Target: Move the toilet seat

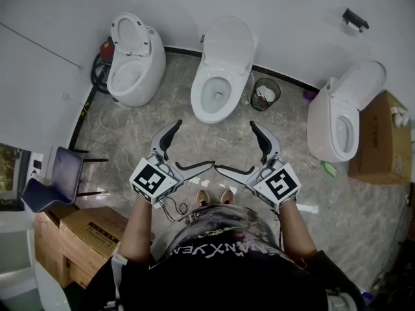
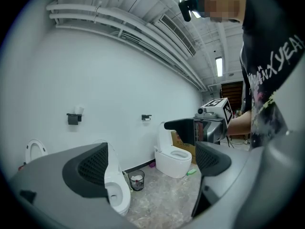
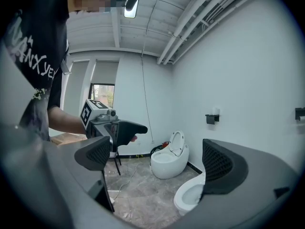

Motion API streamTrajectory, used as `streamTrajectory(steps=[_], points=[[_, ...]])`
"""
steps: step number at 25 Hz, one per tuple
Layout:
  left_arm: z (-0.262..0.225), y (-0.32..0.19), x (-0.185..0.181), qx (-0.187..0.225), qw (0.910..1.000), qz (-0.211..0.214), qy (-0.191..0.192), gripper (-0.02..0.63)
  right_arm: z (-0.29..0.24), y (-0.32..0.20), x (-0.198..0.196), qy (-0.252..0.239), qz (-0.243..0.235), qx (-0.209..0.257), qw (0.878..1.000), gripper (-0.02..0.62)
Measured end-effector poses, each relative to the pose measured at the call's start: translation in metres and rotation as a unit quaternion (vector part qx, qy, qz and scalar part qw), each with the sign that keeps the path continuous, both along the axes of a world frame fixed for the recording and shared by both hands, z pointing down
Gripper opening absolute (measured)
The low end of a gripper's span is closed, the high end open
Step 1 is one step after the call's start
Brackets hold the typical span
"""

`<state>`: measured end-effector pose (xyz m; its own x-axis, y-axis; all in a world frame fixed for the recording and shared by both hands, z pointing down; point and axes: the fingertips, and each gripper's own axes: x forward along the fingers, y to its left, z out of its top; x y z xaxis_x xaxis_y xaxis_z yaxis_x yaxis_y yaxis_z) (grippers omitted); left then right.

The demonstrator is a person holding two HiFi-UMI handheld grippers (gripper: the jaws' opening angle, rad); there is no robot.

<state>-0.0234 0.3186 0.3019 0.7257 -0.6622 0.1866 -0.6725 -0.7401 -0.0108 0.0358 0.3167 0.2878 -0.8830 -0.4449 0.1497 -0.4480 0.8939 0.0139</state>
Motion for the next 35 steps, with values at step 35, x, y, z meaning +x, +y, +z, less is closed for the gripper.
streamTrajectory(steps=[35], points=[[0.011, 0.045, 0.068, -0.008, 0.9994, -0.026, -0.023, 0.548, 0.008, 0.029, 0.086, 0.01, -0.012, 0.018, 1.0, 0.584]])
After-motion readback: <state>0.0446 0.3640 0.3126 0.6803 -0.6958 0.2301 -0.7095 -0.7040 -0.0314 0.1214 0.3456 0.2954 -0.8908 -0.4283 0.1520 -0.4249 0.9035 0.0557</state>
